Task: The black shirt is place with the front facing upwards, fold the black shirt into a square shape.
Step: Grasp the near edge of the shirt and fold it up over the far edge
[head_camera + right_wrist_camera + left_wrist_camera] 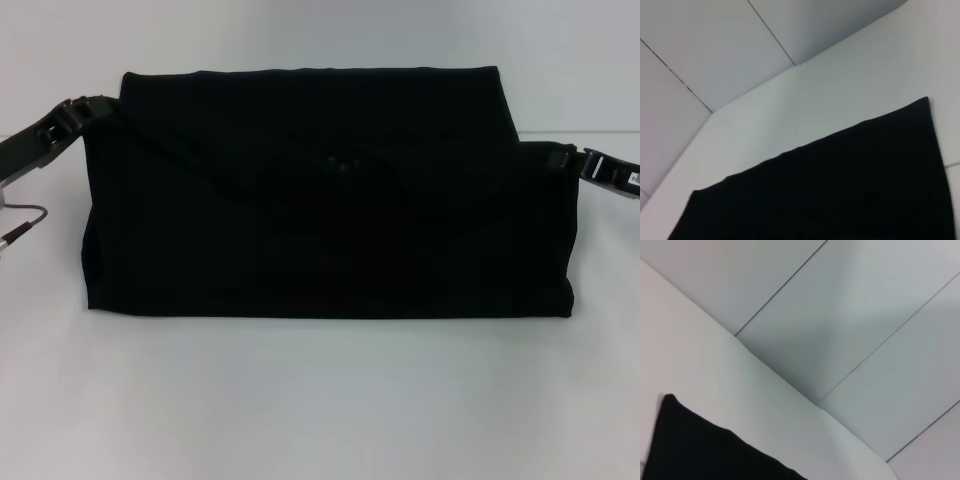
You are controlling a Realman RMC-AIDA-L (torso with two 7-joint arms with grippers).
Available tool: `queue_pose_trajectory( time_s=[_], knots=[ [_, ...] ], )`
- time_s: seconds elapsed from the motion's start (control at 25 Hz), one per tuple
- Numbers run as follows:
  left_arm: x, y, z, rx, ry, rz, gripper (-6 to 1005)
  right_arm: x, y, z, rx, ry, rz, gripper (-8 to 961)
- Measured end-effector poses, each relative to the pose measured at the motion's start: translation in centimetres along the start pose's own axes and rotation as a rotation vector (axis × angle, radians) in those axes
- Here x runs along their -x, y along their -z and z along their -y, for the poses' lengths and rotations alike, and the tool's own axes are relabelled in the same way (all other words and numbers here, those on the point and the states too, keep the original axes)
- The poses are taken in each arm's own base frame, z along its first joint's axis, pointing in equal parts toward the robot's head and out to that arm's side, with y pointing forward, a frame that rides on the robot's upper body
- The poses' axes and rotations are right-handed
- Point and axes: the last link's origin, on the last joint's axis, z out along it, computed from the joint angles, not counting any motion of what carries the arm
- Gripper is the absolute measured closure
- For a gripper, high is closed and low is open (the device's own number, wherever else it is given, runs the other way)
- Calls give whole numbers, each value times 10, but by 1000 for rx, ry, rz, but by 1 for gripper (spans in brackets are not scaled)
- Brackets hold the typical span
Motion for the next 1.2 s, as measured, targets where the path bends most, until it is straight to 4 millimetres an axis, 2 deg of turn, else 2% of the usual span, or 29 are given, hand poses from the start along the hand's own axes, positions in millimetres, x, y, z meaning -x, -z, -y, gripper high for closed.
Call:
queue_pose_trajectory(
  time_s=[0.32,0.76,1.12,1.2],
  knots=[
    [-4,-17,-3,-59,-70,-10,974,11,-9,-4,-32,50,20,845],
    [9,-38,-5,-150,-149,30,975,13,-31,-15,-110,180,-11,812],
    [9,-43,-6,-176,-141,17,974,13,-39,-23,-116,249,-17,786],
    [7,-41,-5,-177,-132,9,936,14,-39,-23,-116,251,-15,780]
  ],
)
